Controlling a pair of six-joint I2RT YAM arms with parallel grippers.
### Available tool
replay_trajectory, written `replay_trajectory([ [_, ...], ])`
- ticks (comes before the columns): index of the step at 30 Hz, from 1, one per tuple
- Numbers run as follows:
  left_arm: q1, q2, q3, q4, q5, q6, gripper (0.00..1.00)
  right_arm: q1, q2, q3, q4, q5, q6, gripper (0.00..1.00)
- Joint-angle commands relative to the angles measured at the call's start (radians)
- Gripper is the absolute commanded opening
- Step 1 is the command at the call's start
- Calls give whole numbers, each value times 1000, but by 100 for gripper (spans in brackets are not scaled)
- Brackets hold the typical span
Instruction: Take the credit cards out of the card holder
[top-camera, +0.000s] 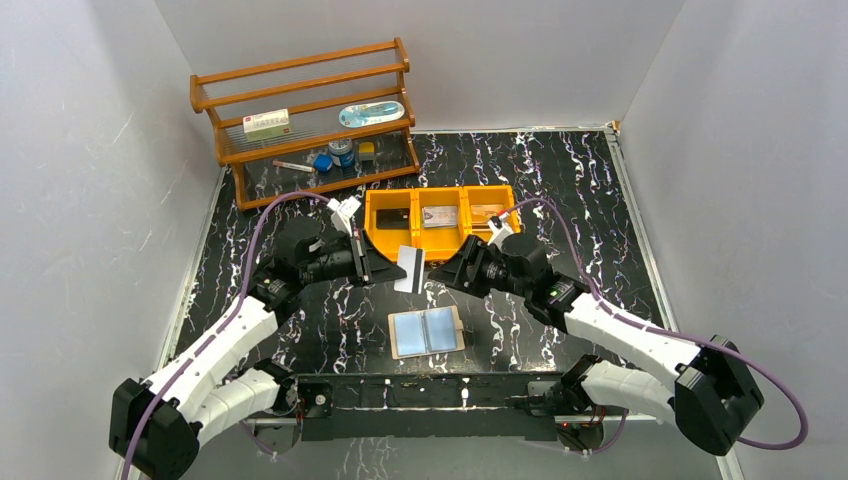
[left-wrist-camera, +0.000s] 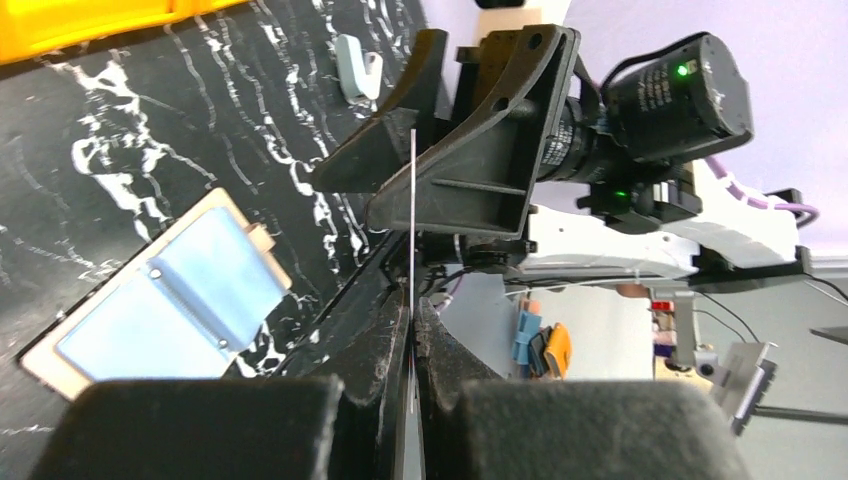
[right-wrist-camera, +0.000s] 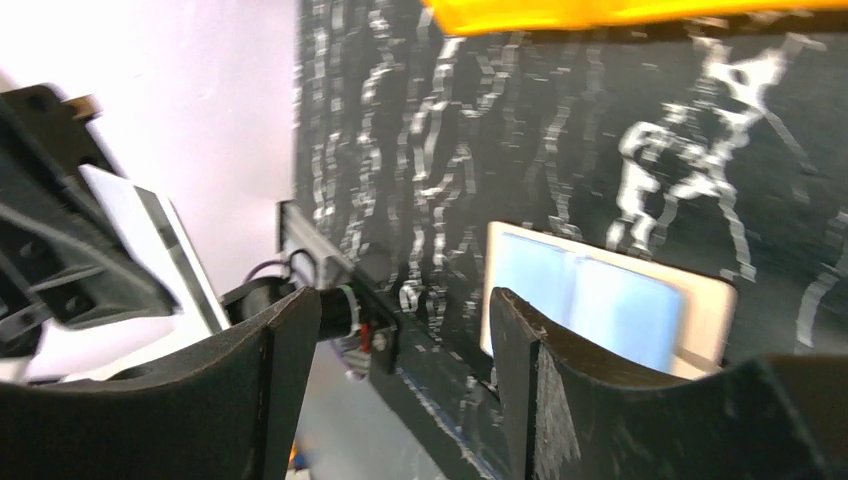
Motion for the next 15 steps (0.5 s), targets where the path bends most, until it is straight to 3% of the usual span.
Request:
replay_trajectory([
  [1,4,13,1,130,95,-86,2,-12,32,-3,324,-200,21,69],
  [11,4,-1,-31,185,76,-153,1,-33,45,-36,488,-268,80,62],
  [15,4,-13,-45,189,48,-172,1,-47,23,-33,381,-185,99,62],
])
